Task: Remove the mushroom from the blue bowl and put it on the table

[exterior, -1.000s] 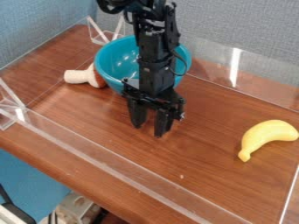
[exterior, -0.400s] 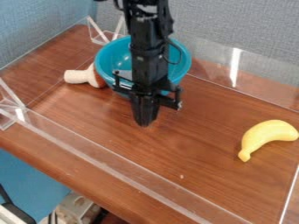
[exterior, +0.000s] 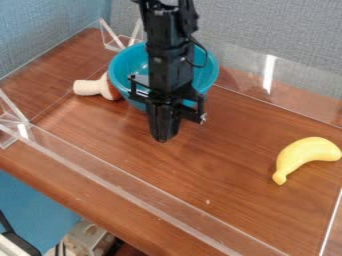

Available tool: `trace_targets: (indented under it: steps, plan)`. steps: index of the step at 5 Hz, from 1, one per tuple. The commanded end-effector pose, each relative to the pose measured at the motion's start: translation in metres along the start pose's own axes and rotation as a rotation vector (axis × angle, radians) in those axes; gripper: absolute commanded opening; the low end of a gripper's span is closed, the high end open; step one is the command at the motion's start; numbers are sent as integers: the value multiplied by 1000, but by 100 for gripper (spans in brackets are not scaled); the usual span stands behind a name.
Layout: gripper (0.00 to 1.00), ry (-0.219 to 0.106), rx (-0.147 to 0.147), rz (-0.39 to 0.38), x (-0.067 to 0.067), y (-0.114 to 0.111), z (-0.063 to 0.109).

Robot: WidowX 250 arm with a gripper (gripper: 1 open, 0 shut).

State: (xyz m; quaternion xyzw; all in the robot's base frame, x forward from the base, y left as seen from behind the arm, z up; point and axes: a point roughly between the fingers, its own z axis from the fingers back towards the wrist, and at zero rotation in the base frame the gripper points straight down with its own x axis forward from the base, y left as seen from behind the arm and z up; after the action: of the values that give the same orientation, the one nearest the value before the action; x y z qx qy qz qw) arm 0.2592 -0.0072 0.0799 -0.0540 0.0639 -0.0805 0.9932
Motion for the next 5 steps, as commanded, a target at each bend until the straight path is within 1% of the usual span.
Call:
trace_targets:
  steps: [1, 2, 3, 5]
  plan:
    - [0, -75, 6, -2, -13, -2, 19]
    - [0, -75, 3, 6, -29, -5, 17]
    - [0, -79, -2, 31, -43, -7, 16]
    - [0, -90, -4, 66, -39, -5, 21]
